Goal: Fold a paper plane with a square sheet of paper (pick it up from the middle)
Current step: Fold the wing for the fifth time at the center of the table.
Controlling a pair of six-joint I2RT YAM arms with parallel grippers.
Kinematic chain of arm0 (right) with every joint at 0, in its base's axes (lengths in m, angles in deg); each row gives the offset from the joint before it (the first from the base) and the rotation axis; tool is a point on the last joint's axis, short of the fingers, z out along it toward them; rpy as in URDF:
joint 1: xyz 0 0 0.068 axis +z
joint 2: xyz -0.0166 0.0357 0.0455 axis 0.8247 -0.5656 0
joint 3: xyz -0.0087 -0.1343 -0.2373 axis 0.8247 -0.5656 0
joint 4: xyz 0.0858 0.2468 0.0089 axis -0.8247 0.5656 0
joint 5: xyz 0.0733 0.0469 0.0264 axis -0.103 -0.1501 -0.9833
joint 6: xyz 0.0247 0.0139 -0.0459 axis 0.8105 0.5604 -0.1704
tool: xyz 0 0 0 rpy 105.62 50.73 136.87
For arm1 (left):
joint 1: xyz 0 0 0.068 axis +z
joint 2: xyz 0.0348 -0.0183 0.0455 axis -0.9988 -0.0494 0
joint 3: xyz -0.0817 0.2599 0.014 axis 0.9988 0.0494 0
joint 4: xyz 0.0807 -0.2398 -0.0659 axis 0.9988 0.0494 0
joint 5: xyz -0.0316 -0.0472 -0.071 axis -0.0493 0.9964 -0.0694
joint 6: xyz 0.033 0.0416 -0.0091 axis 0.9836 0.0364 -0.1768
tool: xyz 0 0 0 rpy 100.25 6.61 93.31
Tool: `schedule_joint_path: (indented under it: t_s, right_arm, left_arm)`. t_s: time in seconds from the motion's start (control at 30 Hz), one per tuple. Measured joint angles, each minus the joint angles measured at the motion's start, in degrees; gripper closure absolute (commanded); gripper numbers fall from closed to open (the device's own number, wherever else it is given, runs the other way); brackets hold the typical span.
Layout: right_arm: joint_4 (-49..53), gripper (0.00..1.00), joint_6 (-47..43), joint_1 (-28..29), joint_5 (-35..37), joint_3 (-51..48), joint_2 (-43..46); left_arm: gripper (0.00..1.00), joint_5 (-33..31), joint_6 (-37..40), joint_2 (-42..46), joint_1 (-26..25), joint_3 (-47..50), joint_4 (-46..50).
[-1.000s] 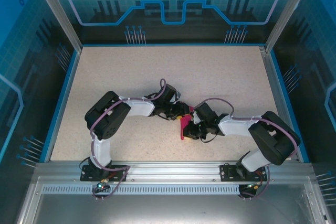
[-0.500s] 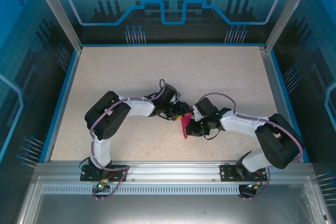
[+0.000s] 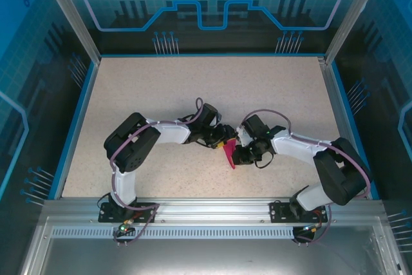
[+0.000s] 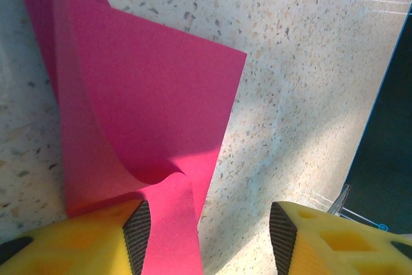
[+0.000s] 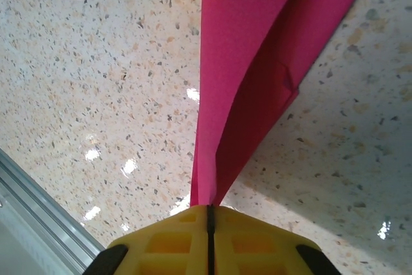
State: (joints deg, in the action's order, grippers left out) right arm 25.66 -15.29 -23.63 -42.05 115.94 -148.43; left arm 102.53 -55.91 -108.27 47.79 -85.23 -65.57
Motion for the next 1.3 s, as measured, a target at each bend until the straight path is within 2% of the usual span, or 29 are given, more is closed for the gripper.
schedule_joint_path:
  t_s: [0.67,1.03,1.3]
  right_arm:
    - [-0.2,0.90,-3.0,-2.7,-1.7,0.0,-1.5]
    - [-0.9,0.90,-2.9,-2.8,-1.7,-0.3,-2.1]
    - [-3.9,0.84,0.7,-2.9,-3.0,-3.1,-0.4]
  left_arm:
    - [0.46,0.3,0.2,-1.4,0.2,-3.3,3.3]
    - [0.68,1.0,0.2,-2.5,1.0,-6.0,3.0]
    - [0.70,0.9,0.4,-3.3,1.0,-6.9,3.7]
